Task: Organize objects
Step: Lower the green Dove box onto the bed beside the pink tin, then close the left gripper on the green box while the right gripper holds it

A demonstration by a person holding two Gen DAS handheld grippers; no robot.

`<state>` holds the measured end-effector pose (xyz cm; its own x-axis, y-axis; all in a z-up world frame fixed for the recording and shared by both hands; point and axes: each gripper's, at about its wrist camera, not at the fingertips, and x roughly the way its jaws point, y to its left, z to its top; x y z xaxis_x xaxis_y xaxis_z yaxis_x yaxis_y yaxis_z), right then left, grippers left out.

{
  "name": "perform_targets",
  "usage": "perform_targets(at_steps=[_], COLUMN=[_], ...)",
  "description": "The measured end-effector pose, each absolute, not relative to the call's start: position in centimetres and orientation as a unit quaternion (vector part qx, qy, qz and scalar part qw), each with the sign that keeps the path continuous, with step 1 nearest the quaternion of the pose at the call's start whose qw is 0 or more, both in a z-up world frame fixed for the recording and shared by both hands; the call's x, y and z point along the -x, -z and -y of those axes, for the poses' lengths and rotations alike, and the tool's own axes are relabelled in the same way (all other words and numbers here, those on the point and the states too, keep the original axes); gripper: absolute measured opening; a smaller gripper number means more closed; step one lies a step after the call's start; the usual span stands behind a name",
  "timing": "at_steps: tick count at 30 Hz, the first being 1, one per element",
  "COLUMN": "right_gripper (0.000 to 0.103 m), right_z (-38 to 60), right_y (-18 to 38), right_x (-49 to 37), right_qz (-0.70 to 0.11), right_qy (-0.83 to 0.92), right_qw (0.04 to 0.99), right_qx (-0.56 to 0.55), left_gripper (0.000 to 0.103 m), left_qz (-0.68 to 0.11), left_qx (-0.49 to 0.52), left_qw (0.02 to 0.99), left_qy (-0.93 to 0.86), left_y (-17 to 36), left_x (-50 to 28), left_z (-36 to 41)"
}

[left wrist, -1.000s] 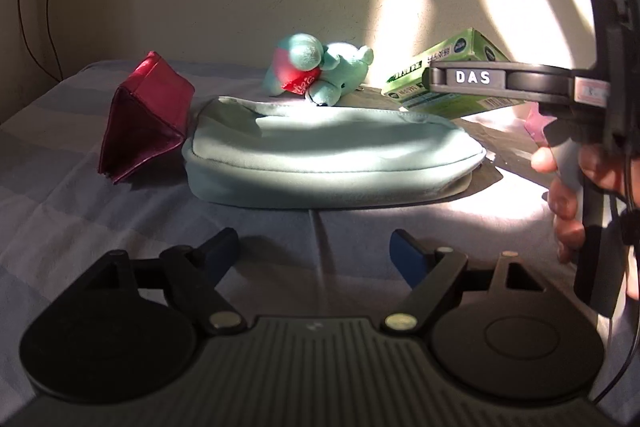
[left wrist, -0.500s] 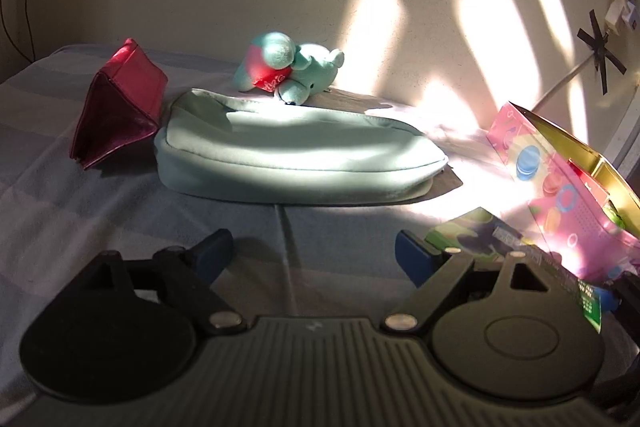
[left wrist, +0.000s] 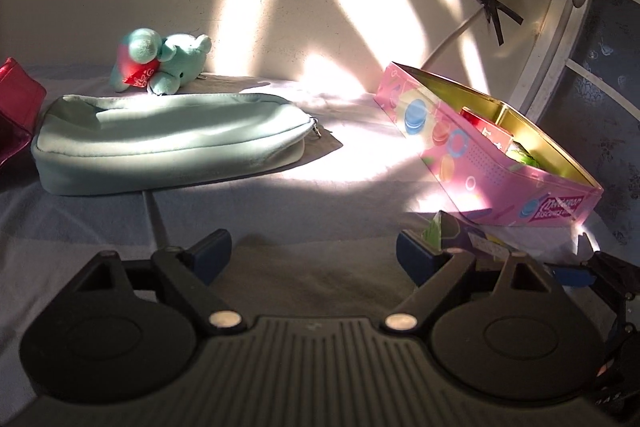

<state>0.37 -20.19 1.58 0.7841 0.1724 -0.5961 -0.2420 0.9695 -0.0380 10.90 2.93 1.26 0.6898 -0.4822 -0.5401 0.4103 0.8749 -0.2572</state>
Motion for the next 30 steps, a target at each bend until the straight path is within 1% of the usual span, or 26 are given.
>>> perform_targets(at_steps=[3, 8, 11, 14, 17, 19, 22, 27, 30], right_gripper=[0.096, 0.096, 0.094, 0.093, 0.093, 0.093, 0.093, 0.091, 0.092], right_z=[21.1, 20.0, 19.7, 20.0, 20.2, 20.2, 20.4, 20.7, 20.8], right_y=[-1.5, -1.4, -1.2, -1.1, -1.1, -1.1, -1.1, -1.2, -1.2], right_x=[-0.6, -0.1, -0.3, -0.5, -0.5, -0.4, -0.3, -0.3, -0.1], right_qz=[-0.314, -0.306, -0.313, -0.321, -0.321, -0.32, -0.319, -0.318, -0.317], right_qy=[-0.104, -0.129, -0.14, -0.144, -0.147, -0.149, -0.151, -0.151, -0.153], right_qw=[0.943, 0.941, 0.937, 0.935, 0.934, 0.934, 0.935, 0.935, 0.935], right_qx=[0.033, 0.061, 0.07, 0.055, 0.05, 0.049, 0.042, 0.034, 0.032], left_gripper=[0.091, 0.092, 0.092, 0.091, 0.088, 0.084, 0.083, 0.083, 0.084], left_qz=[-0.309, -0.329, -0.333, -0.336, -0.334, -0.335, -0.336, -0.334, -0.328], left_qx=[0.058, 0.097, 0.113, 0.092, 0.063, 0.06, 0.053, 0.056, 0.091], left_qw=[0.916, 0.904, 0.898, 0.894, 0.892, 0.886, 0.88, 0.886, 0.894], left_qy=[0.249, 0.257, 0.265, 0.283, 0.297, 0.315, 0.331, 0.316, 0.29], left_y=[-1.2, -0.9, -1.1, -1.1, -1.1, -1.1, -1.0, -1.5, -2.1], left_x=[-10.8, -11.5, -11.2, -10.4, -9.6, -9.3, -8.9, -8.9, -9.6], left_z=[-2.8, -3.2, -2.4, -0.3, 1.6, 2.3, 3.0, 2.1, -0.1])
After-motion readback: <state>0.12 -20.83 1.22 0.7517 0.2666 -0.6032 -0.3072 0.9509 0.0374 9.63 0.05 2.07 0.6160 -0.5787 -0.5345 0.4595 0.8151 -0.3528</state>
